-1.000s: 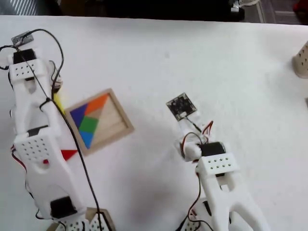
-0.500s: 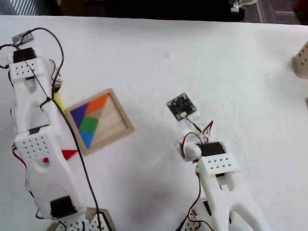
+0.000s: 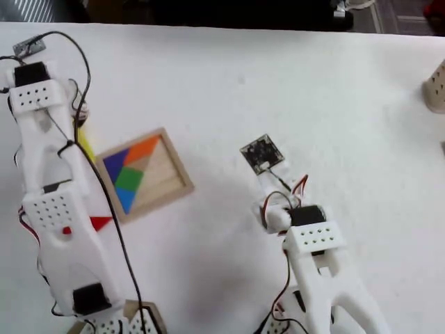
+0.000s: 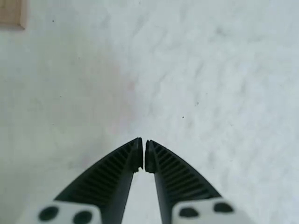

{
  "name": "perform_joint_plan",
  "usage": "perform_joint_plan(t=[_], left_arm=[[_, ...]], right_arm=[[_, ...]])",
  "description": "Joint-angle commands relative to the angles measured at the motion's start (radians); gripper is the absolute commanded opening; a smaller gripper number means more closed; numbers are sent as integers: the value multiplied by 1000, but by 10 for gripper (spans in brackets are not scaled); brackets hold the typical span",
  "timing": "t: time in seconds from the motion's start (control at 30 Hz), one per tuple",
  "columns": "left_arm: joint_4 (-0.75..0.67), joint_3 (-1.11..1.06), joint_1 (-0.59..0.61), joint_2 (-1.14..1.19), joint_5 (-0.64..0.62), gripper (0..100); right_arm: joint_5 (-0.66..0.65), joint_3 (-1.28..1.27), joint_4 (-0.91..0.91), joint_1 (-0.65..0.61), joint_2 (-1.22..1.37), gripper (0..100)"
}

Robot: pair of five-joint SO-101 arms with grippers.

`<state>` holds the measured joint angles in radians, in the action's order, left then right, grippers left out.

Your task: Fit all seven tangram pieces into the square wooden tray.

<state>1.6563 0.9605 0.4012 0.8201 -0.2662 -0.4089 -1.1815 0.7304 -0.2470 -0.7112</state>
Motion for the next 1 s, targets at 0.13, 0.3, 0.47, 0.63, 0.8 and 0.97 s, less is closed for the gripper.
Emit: perform_joint_plan(t=[0.13,0.3,0.47,0.63,0.8,0.97], left_arm=[[115,210,-18,-19,-11,22],[129,212,-76,-21,-11,22],[132,212,-148,-22,-11,22],[135,210,-193,-22,-9,22],[137,172,-219,-56,-5,21],[130,-118,-269,-280,-2,22]], right_arm=[[-3,6,-19,-2,-12,18],[-3,6,-19,-2,-12,18],[-3,8,-19,4,-12,18],[-3,9,-19,8,-12,18],[-3,11,-21,8,-12,18],[-3,11,-21,8,-12,18]])
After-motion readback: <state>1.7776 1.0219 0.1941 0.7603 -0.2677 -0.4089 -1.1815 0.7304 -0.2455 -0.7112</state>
